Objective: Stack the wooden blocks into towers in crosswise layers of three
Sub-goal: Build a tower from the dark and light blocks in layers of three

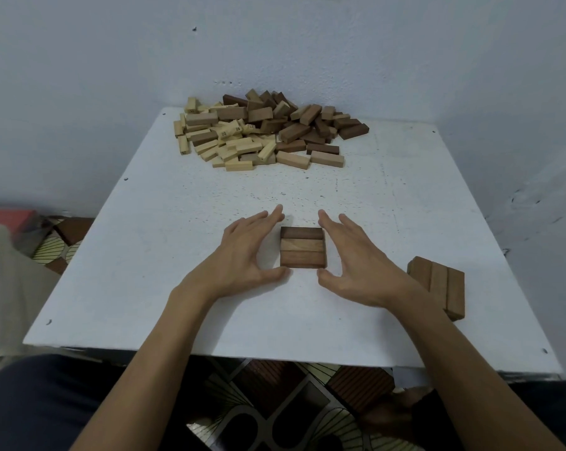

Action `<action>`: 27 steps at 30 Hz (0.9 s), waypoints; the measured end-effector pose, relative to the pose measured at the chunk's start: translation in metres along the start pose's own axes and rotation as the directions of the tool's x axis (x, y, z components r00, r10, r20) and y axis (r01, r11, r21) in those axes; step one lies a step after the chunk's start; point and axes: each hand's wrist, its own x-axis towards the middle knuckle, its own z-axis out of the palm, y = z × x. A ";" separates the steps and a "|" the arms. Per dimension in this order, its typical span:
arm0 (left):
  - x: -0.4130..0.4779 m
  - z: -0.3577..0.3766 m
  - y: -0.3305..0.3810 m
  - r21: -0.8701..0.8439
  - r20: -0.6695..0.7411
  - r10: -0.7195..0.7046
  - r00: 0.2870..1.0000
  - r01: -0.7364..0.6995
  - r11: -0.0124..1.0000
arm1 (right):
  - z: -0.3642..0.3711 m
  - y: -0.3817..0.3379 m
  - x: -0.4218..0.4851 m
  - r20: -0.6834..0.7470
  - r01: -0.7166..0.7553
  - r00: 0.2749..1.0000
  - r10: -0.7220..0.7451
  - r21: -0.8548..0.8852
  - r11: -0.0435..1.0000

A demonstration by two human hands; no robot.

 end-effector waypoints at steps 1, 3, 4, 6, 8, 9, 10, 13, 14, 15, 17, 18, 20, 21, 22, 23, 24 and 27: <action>0.001 0.000 -0.001 -0.004 0.010 0.000 1.000 0.000 1.000 | 0.000 0.000 0.001 -0.001 0.002 1.000 -0.002 0.000 1.000; 0.003 0.001 -0.004 -0.010 0.021 -0.001 1.000 0.001 1.000 | 0.000 0.001 0.002 -0.004 0.007 1.000 -0.007 -0.001 1.000; 0.004 0.002 -0.005 -0.012 0.021 0.003 1.000 -0.002 1.000 | 0.001 0.001 0.002 -0.009 0.008 1.000 -0.008 -0.001 1.000; 0.005 0.003 -0.007 -0.015 0.013 0.008 1.000 -0.008 1.000 | 0.002 0.001 0.002 -0.022 0.011 1.000 -0.011 -0.001 1.000; 0.005 0.004 -0.008 -0.023 0.009 0.008 1.000 -0.008 1.000 | 0.003 0.001 0.002 -0.031 0.015 0.999 -0.015 0.006 1.000; 0.006 0.004 -0.008 -0.028 0.007 0.009 1.000 -0.009 1.000 | 0.003 0.001 0.003 -0.037 0.018 0.999 -0.018 0.010 1.000; 0.006 0.003 -0.007 -0.034 0.005 0.011 1.000 -0.011 0.999 | 0.002 0.001 0.003 -0.043 0.022 0.999 -0.022 0.010 1.000; 0.006 0.002 -0.006 -0.043 0.001 0.021 1.000 -0.021 0.999 | 0.002 0.002 0.004 -0.061 0.035 0.998 -0.035 -0.005 0.999; 0.006 0.001 -0.005 -0.043 -0.001 0.024 1.000 -0.024 0.999 | 0.002 0.002 0.004 -0.065 0.038 0.997 -0.039 -0.009 0.999; 0.006 0.000 -0.004 -0.044 0.000 0.025 1.000 -0.025 0.999 | 0.002 0.002 0.003 -0.071 0.043 0.997 -0.044 -0.013 0.999; 0.006 -0.002 0.000 -0.043 0.009 0.018 1.000 -0.018 0.999 | 0.002 0.002 0.001 -0.092 0.052 0.994 -0.053 -0.011 0.999; 0.006 -0.004 0.003 -0.041 0.010 0.016 1.000 -0.015 0.999 | 0.001 0.003 0.000 -0.104 0.054 0.993 -0.054 -0.005 0.999; 0.007 -0.007 0.011 -0.045 0.007 0.020 1.000 -0.020 0.999 | -0.001 0.004 -0.005 -0.122 0.055 0.991 -0.053 0.006 0.998; 0.008 -0.007 0.015 -0.050 0.004 0.027 1.000 -0.027 0.998 | -0.003 0.005 -0.008 -0.132 0.054 0.990 -0.053 0.009 0.998; 0.009 -0.008 0.019 -0.053 0.003 0.037 0.999 -0.037 0.998 | -0.006 0.006 -0.012 -0.144 0.056 0.988 -0.053 0.011 0.998; 0.011 -0.008 0.024 -0.056 0.005 0.049 0.999 -0.049 0.997 | -0.010 0.007 -0.017 -0.161 0.058 0.985 -0.056 0.010 0.998; 0.013 -0.008 0.029 -0.059 0.007 0.061 0.998 -0.061 0.996 | -0.013 0.010 -0.022 -0.178 0.059 0.982 -0.057 0.004 0.998; 0.022 -0.003 0.047 -0.077 0.021 0.102 0.995 -0.100 0.992 | -0.024 0.021 -0.040 -0.216 0.033 0.976 -0.038 -0.026 0.999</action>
